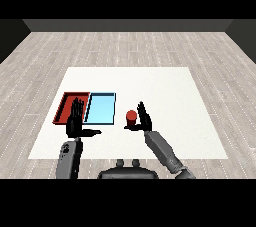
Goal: Pick the red can and put it in the red box
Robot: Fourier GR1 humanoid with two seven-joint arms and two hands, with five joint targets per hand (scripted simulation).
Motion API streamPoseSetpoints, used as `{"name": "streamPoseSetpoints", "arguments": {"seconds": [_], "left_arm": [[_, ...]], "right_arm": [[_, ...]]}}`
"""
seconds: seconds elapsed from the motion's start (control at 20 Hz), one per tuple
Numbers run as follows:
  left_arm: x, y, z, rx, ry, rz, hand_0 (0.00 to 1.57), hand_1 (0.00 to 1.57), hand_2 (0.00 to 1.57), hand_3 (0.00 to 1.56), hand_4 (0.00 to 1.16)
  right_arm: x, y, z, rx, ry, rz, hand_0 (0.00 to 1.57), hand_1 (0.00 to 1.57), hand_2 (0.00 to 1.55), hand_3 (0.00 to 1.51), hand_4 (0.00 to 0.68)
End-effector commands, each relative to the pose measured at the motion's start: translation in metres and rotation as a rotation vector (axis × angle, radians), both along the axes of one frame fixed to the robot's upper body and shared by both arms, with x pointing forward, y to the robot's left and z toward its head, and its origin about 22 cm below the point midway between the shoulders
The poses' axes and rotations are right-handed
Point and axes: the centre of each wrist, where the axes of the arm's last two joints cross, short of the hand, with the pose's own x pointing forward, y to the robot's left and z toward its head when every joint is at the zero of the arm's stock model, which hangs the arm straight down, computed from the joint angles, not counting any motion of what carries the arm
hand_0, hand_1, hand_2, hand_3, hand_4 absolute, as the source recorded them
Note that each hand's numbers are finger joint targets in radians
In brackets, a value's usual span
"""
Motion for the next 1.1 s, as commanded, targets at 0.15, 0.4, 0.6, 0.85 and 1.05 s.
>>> {"name": "streamPoseSetpoints", "arguments": {"seconds": [0.15,0.4,0.6,0.85,1.05], "left_arm": [[-0.008,0.004,-0.002,0.008,0.014,0.014,0.0,0.0,0.0,0.0,0.0],[0.021,0.005,0.001,0.008,0.013,-0.008,0.0,0.0,0.0,0.0,0.0],[0.003,0.004,-0.007,-0.002,-0.001,-0.01,0.0,0.0,0.0,0.0,0.0],[-0.004,0.005,0.001,-0.018,-0.011,0.009,0.0,0.0,0.0,0.0,0.0],[-0.013,0.004,0.007,-0.017,-0.01,-0.013,0.0,0.0,0.0,0.0,0.0]], "right_arm": [[0.015,0.001,0.017,-0.002,0.012,0.004,0.0,0.0,0.0,0.0,0.0],[0.0,0.011,0.013,0.003,0.016,0.008,0.0,0.0,0.0,0.0,0.0],[0.018,0.016,0.011,0.002,0.02,0.032,0.0,0.0,0.0,0.0,0.0],[0.014,0.014,0.017,-0.02,0.017,0.027,0.0,0.0,0.0,0.0,0.0],[0.01,0.03,0.015,-0.025,0.024,0.026,0.0,0.0,0.0,0.0,0.0]]}}
